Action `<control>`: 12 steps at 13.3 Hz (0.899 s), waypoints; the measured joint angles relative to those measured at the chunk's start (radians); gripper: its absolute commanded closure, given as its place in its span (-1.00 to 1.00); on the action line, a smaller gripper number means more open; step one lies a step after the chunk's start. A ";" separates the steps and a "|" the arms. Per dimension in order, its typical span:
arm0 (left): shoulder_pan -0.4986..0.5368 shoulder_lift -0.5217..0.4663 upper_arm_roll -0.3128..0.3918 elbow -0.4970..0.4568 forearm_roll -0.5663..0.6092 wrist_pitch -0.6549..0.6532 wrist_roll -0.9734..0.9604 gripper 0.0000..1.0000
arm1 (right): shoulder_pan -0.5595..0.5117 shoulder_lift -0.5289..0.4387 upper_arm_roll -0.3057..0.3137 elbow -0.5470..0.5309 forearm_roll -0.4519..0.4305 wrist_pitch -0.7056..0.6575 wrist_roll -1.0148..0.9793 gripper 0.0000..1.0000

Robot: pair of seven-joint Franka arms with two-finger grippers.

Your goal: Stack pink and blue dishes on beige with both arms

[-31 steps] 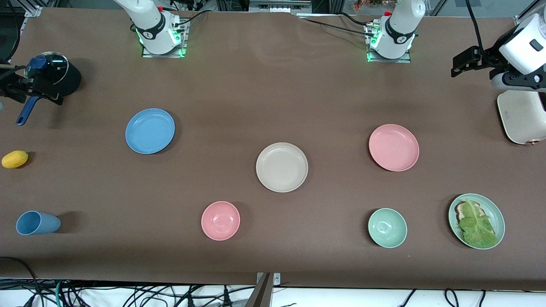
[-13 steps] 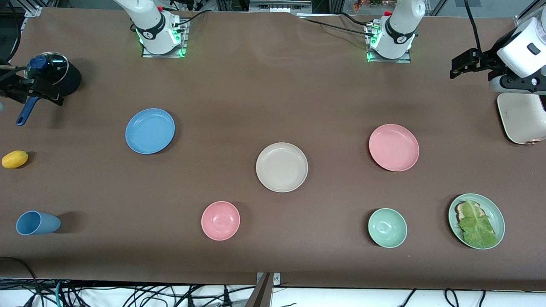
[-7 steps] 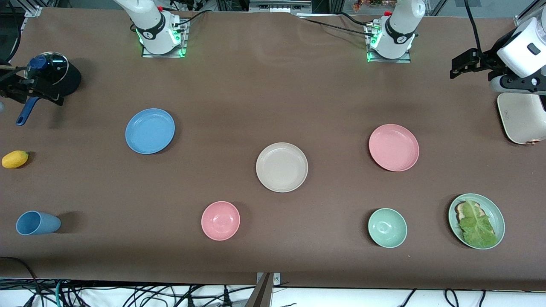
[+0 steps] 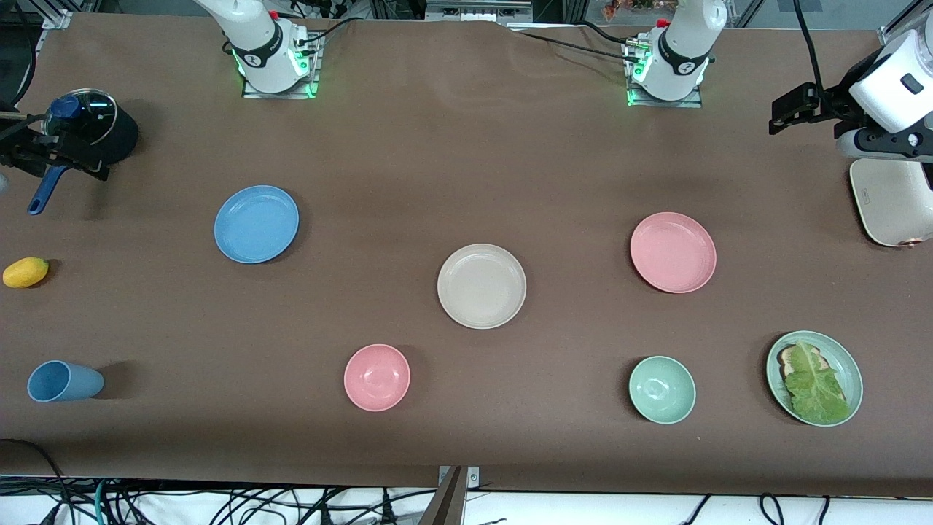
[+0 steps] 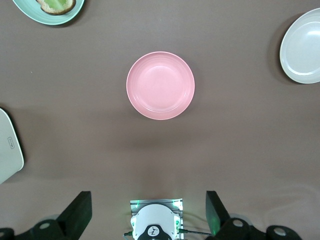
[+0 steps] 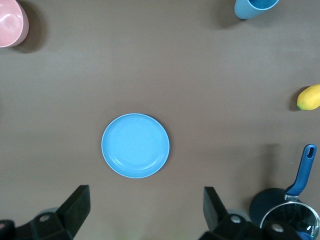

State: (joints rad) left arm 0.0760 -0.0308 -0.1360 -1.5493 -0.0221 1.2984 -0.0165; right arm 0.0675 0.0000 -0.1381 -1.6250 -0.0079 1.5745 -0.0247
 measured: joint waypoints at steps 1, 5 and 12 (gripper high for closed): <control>0.000 0.001 0.002 0.000 0.000 0.000 0.000 -1.00 | 0.000 0.000 0.000 0.000 0.000 0.000 0.000 -1.00; 0.001 0.021 0.004 0.000 0.000 0.000 0.000 -1.00 | 0.000 0.000 0.000 0.000 0.000 0.000 0.000 -1.00; -0.001 0.117 0.003 0.002 0.000 0.007 0.000 -1.00 | 0.000 0.001 0.000 0.000 0.000 0.000 0.000 -1.00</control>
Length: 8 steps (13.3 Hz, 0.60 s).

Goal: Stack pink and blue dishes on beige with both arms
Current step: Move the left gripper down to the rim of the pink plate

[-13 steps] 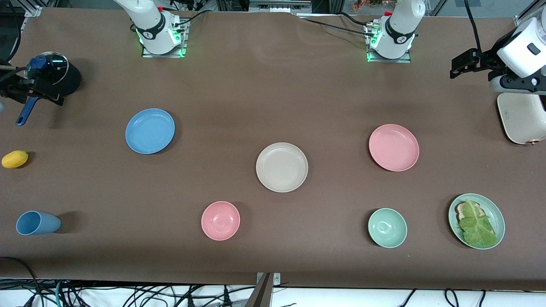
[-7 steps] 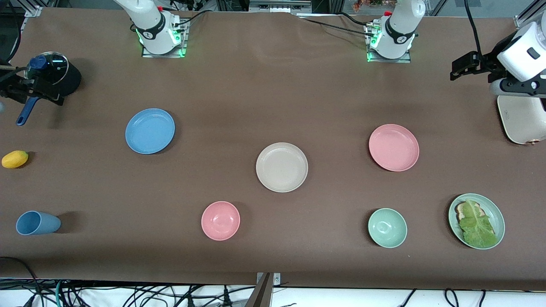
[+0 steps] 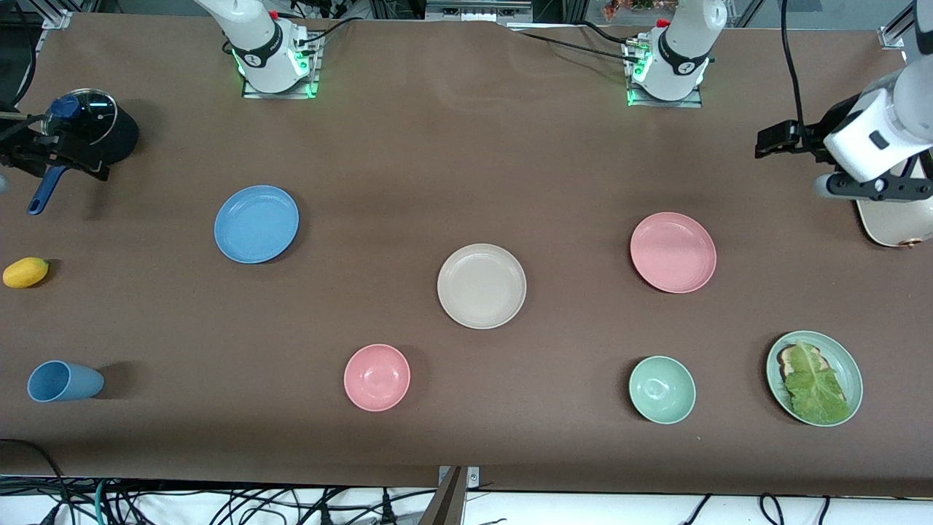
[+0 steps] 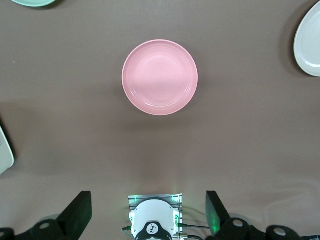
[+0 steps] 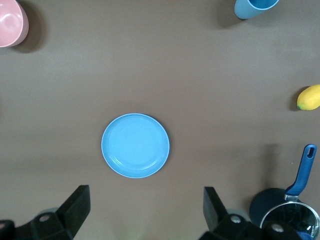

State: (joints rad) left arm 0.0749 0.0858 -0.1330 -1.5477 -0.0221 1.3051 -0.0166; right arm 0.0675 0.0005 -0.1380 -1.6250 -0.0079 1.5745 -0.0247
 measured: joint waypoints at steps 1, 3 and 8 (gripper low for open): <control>0.000 0.014 0.000 0.001 0.000 0.013 0.000 -1.00 | 0.000 0.000 0.000 0.000 0.000 0.000 0.000 -1.00; 0.001 0.046 0.000 0.001 0.000 0.083 0.000 -1.00 | 0.000 0.000 0.000 0.000 0.000 0.000 0.000 -1.00; -0.001 0.165 -0.002 0.002 0.000 0.179 0.000 -1.00 | 0.000 0.001 0.000 0.000 0.000 0.000 0.000 -1.00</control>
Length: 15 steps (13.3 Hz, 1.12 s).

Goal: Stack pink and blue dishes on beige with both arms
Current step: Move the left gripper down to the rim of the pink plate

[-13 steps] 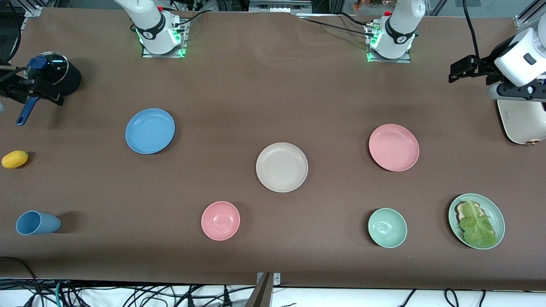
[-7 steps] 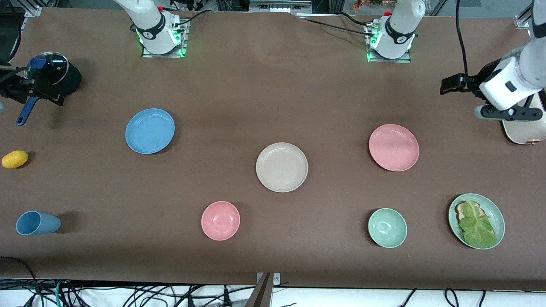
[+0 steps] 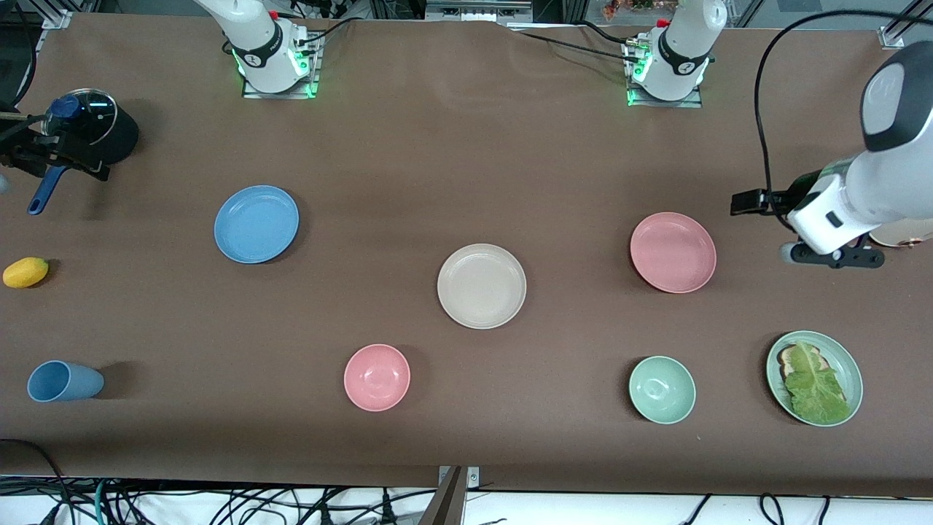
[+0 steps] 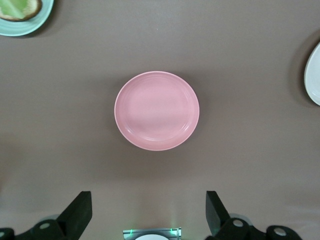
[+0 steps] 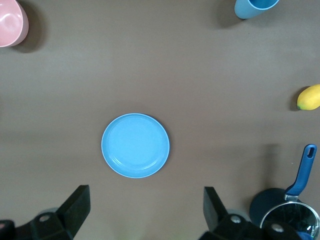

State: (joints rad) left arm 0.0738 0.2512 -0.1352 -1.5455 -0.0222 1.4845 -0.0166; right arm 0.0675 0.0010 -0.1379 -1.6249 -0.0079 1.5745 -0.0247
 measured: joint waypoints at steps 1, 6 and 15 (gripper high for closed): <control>0.000 0.022 0.000 0.000 0.000 0.004 0.000 -1.00 | 0.000 0.000 0.000 0.000 0.000 0.000 0.000 -1.00; 0.009 0.114 0.008 0.001 0.000 0.046 0.000 -1.00 | 0.000 0.000 0.000 0.000 0.000 0.000 0.000 -1.00; 0.122 0.178 0.015 -0.047 0.000 0.189 0.104 -1.00 | 0.000 0.000 0.000 0.000 0.000 0.000 0.000 -1.00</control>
State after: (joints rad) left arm 0.1960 0.4294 -0.1204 -1.5927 -0.0217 1.6732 0.0872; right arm 0.0676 0.0014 -0.1378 -1.6249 -0.0079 1.5741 -0.0247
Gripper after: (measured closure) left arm 0.000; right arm 0.000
